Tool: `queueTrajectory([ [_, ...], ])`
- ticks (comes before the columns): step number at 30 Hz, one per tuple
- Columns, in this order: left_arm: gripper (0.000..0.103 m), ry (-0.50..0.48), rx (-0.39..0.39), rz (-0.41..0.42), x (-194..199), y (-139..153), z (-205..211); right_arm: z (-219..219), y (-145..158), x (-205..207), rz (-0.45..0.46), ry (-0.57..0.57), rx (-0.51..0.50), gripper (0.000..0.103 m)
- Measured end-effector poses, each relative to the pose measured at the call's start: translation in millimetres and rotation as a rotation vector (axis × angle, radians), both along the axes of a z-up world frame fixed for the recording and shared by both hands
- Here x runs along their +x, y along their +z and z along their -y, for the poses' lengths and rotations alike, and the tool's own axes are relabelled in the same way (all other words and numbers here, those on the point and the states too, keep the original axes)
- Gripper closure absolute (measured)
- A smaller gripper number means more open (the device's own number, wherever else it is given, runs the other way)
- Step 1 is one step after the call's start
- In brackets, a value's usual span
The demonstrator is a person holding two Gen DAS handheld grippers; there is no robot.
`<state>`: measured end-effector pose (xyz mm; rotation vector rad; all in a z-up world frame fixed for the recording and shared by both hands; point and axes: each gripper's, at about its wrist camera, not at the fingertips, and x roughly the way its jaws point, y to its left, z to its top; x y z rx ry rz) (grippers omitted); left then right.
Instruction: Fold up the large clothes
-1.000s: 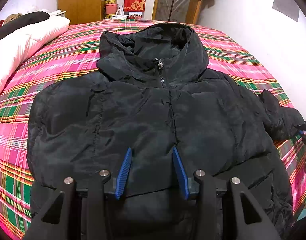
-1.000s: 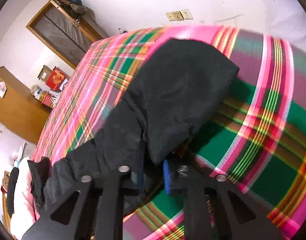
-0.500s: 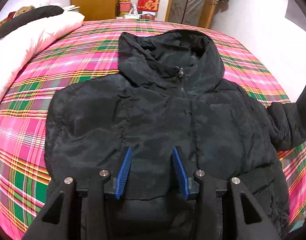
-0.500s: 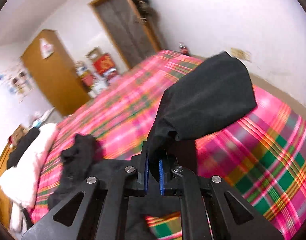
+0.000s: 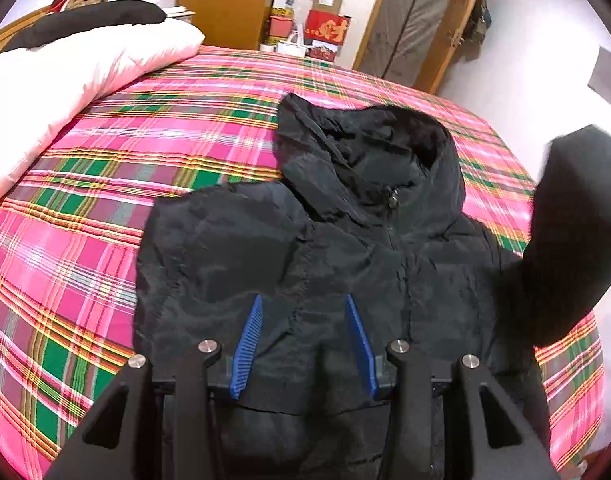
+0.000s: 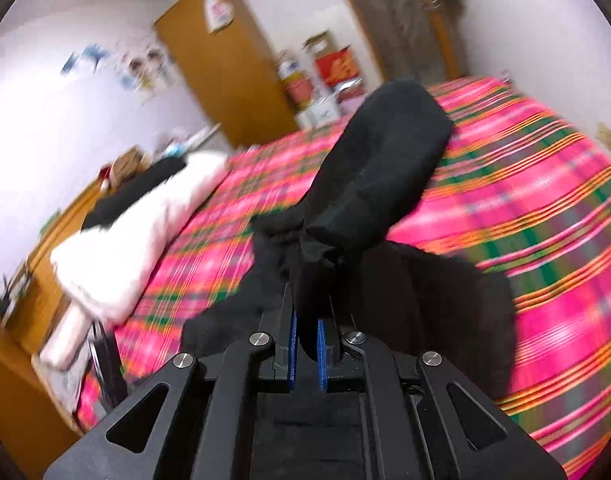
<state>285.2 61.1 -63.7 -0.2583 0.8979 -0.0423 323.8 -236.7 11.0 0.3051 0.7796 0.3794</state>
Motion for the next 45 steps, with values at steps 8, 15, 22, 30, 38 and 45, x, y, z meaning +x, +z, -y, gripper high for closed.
queueTrajectory([
  [8, 0.058, 0.059, -0.045, 0.002, 1.5, 5.2, -23.5, -65.6, -100.4, 25.0, -0.197, 0.106, -0.015, 0.093],
  [15, 0.058, 0.024, -0.076, 0.028, 0.5, 10.4, -21.1, -76.3, -130.8, 24.8, -0.254, 0.145, 0.002, 0.06],
  [22, 0.057, -0.005, -0.146, 0.061, -1.5, 17.7, -18.9, -78.3, -99.6, 0.1, -0.178, 0.22, -0.019, 0.049],
  [30, 0.045, -0.095, -0.327, -0.131, 21.9, -24.1, -2.9, 2.4, -84.6, -8.0, -0.122, 0.026, -0.072, 0.049],
  [38, 0.096, -0.114, -0.342, -0.116, 29.0, -36.4, 15.4, 75.9, -85.4, -10.1, -0.144, -0.158, -0.126, 0.049],
  [45, 0.097, -0.076, -0.164, -0.082, 4.8, -28.8, 15.1, 80.6, -92.2, 7.8, -0.104, -0.196, -0.212, 0.059],
])
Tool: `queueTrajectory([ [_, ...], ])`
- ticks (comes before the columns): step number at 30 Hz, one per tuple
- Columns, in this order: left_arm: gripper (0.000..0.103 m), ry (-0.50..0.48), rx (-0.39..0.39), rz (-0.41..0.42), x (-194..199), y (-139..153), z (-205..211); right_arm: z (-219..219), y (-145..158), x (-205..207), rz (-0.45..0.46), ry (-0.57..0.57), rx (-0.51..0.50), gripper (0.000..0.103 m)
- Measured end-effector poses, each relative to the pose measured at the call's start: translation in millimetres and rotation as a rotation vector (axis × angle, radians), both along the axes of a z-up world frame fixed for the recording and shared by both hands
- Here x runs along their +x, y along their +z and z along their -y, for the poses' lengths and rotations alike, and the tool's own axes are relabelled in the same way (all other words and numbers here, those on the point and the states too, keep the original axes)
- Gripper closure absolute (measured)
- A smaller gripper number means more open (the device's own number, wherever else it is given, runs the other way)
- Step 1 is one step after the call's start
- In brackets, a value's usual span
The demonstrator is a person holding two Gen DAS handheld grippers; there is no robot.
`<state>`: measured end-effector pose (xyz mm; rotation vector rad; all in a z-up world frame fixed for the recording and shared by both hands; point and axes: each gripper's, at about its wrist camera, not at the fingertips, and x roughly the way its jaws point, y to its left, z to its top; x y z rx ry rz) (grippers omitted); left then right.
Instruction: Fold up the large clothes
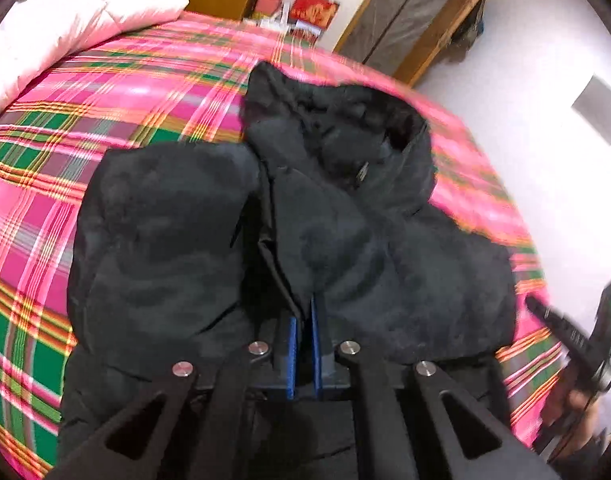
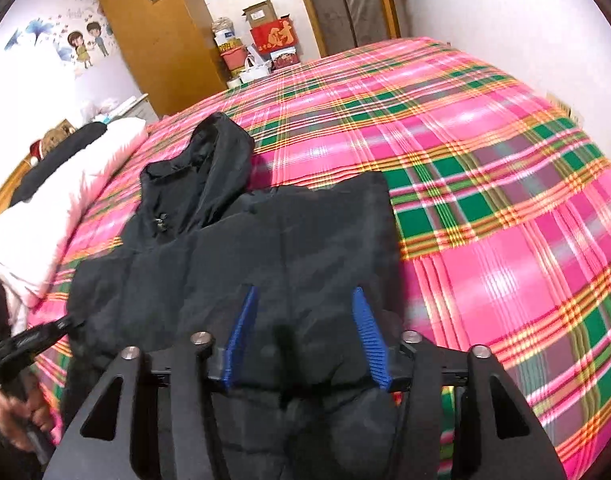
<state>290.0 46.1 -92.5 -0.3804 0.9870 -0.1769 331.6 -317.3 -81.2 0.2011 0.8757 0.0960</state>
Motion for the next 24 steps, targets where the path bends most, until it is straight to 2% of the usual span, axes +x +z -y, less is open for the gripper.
queueTrajectory([
  [4, 0.096, 0.015, 0.006, -0.068, 14.3, -23.5, -2.9, -19.4, -45.0, 20.2, -0.107, 0.041, -0.101, 0.062],
  [9, 0.096, 0.0, 0.069, -0.051, 17.2, -28.0, 1.9, -24.4, -63.4, 22.9, -0.104, 0.044, -0.109, 0.062],
  [12, 0.095, 0.0, 0.081, -0.053, 20.0, -38.0, 3.7, -27.1, -69.7, 24.3, -0.104, 0.054, -0.125, 0.062],
  [15, 0.091, 0.013, 0.094, -0.059, 19.0, -37.4, 3.9, -31.1, -64.2, 27.7, -0.133, 0.063, -0.154, 0.062],
  [17, 0.091, 0.021, 0.106, -0.068, 13.3, -28.5, 2.7, -28.9, -48.6, 27.5, -0.141, 0.066, -0.159, 0.062],
  [21, 0.089, 0.039, 0.122, -0.003, -2.2, 0.2, -6.8, -20.7, -11.0, 15.5, -0.026, 0.045, -0.12, 0.062],
  [24, 0.087, 0.059, 0.132, 0.062, -6.2, 18.7, -9.3, -16.7, 6.9, 20.7, 0.027, 0.039, -0.111, 0.062],
])
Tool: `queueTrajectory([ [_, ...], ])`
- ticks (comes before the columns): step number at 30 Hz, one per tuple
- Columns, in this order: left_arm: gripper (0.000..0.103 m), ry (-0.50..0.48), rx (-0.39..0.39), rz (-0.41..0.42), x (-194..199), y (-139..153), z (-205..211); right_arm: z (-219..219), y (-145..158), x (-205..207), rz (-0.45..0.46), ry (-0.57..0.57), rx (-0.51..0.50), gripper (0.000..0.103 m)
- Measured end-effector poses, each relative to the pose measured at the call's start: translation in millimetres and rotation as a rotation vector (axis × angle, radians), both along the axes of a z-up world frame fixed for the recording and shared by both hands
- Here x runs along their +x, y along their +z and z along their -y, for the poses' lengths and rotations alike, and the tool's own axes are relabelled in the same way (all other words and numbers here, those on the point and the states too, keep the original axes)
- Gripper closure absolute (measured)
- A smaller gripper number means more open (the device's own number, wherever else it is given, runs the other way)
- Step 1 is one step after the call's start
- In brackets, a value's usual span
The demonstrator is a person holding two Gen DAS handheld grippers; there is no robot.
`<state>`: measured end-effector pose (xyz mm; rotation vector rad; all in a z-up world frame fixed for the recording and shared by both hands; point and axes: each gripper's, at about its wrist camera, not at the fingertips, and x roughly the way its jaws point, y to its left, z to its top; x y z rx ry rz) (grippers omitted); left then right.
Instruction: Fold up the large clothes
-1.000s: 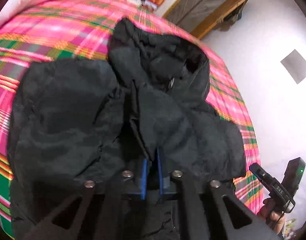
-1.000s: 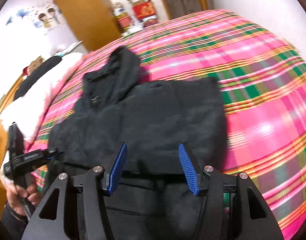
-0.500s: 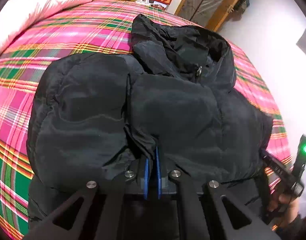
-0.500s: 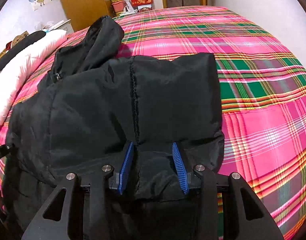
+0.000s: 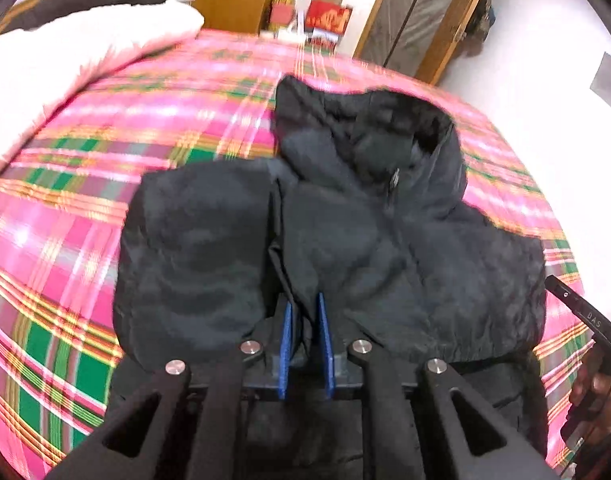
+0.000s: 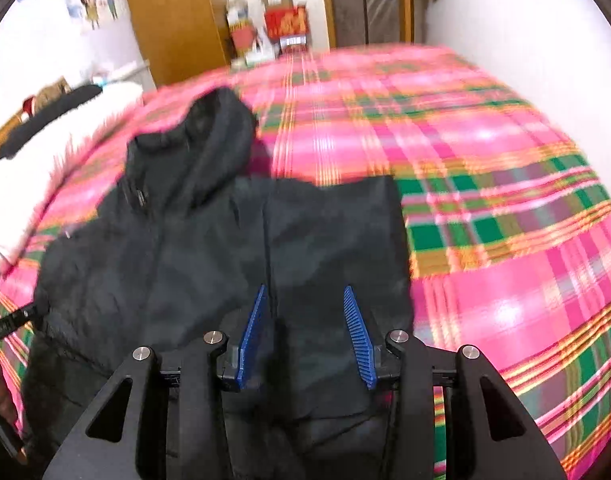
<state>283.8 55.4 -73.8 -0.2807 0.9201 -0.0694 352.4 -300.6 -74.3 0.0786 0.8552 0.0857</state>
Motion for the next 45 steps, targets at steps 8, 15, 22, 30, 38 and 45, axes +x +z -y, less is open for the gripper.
queueTrajectory([
  [8, 0.085, 0.097, 0.14, 0.05, 12.7, 13.0, -12.1, -11.4, -37.6, 47.1, -0.116, 0.026, -0.071, 0.062],
  [15, 0.082, -0.004, -0.013, 0.079, 28.5, 11.2, -4.4, -23.9, -59.4, 34.1, -0.101, 0.062, -0.105, 0.061],
  [22, 0.069, -0.114, -0.004, -0.034, 45.0, -33.0, 23.1, -15.1, -53.2, 28.4, -0.15, 0.142, -0.085, 0.061],
  [30, 0.068, -0.14, 0.035, -0.096, 43.0, -58.9, 29.6, -18.0, -22.5, 24.2, -0.076, 0.119, -0.07, 0.061],
  [38, 0.067, -0.136, 0.04, -0.093, 46.3, -63.4, 29.1, -24.0, -64.4, 40.3, -0.151, 0.085, -0.066, 0.062],
  [45, 0.067, -0.122, 0.022, -0.081, 44.4, -59.8, 26.0, -34.5, -63.3, 40.2, -0.174, 0.082, -0.15, 0.062],
])
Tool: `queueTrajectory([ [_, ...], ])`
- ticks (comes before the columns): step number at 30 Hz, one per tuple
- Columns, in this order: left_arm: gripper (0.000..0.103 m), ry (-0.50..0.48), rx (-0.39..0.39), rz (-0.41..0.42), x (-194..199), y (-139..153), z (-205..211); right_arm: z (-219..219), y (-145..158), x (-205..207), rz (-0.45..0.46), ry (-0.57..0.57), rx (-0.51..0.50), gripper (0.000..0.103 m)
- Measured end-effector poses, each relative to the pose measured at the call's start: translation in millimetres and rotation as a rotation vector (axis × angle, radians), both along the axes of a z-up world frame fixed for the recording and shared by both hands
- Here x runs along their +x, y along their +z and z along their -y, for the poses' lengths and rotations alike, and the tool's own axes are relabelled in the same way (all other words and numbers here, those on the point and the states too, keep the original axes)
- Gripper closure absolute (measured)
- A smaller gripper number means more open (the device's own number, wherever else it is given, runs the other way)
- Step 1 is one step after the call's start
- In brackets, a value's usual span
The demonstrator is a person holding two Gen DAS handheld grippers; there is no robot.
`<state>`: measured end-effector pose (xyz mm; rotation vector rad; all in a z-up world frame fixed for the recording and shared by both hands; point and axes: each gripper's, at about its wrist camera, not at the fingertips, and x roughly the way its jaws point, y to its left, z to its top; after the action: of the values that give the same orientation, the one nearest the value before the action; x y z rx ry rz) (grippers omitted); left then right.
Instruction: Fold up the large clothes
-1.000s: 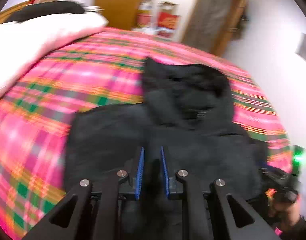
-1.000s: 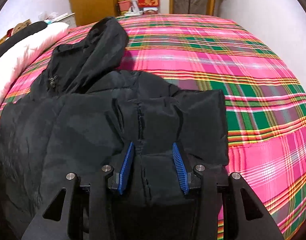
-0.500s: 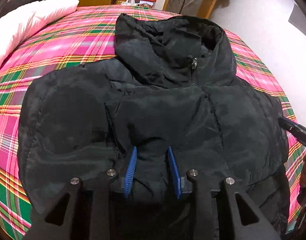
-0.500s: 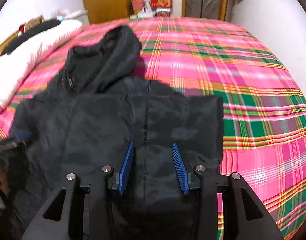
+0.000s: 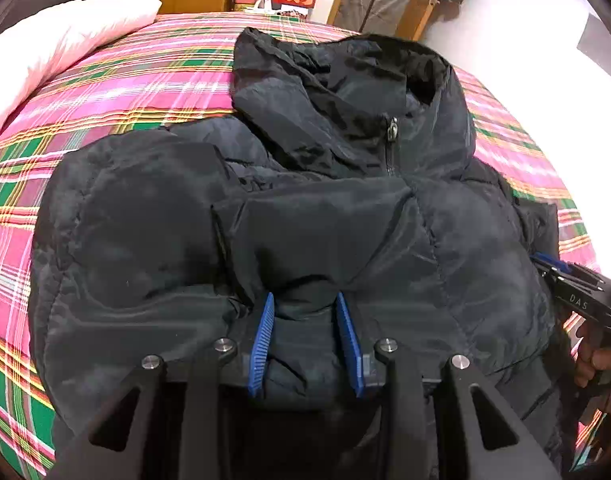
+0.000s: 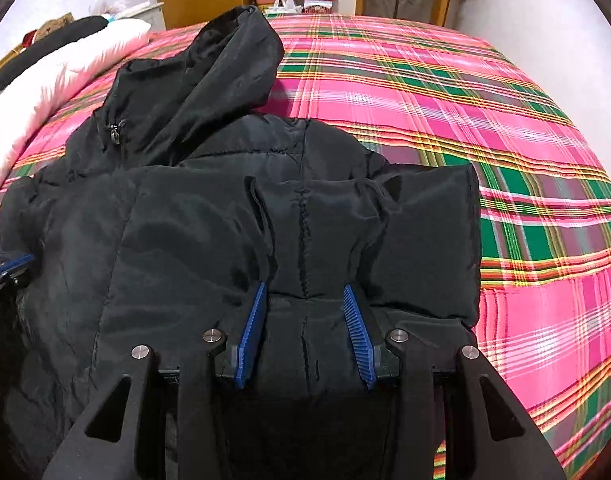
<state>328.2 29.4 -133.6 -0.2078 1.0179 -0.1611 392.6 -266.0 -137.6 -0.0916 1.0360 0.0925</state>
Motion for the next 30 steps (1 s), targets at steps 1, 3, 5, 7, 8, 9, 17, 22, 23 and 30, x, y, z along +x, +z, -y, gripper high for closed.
queueTrajectory([
  [1, 0.067, 0.006, 0.004, -0.004, -0.9, 4.7, -0.2, 0.4, 7.0, -0.5, -0.007, -0.012, -0.003, 0.062],
  [3, 0.068, -0.001, 0.048, 0.002, -3.4, 21.0, 2.7, -0.4, 25.6, -7.2, 0.016, -0.017, -0.009, 0.062],
  [5, 0.068, -0.009, 0.061, 0.066, -9.6, 42.0, 3.2, -2.8, 47.3, -18.6, 0.064, -0.006, 0.011, 0.062],
  [7, 0.068, -0.001, 0.066, 0.128, -12.0, 58.5, 1.4, -8.9, 63.2, -27.5, 0.099, 0.008, 0.042, 0.062],
  [8, 0.068, 0.009, 0.082, 0.154, -11.1, 63.2, -0.3, -13.9, 66.3, -28.3, 0.107, 0.02, 0.047, 0.062],
  [9, 0.068, 0.02, 0.102, 0.159, -8.7, 63.7, -2.7, -19.3, 67.2, -27.3, 0.11, 0.031, 0.048, 0.062],
  [17, 0.068, 0.1, 0.117, -0.007, 6.3, 24.3, -34.2, -67.1, 24.8, 5.5, 0.002, 0.108, 0.036, 0.062],
  [22, 0.068, 0.087, 0.135, 0.001, 4.9, 24.7, -32.0, -68.8, 17.4, 7.5, 0.004, 0.105, 0.036, 0.062],
  [23, 0.068, 0.089, 0.132, -0.001, 5.0, 25.0, -32.4, -68.2, 18.7, 7.9, 0.005, 0.106, 0.04, 0.062],
  [30, 0.068, 0.104, 0.139, 0.019, 0.5, 38.5, -29.4, -64.9, 38.1, 1.9, 0.026, 0.116, 0.077, 0.062],
])
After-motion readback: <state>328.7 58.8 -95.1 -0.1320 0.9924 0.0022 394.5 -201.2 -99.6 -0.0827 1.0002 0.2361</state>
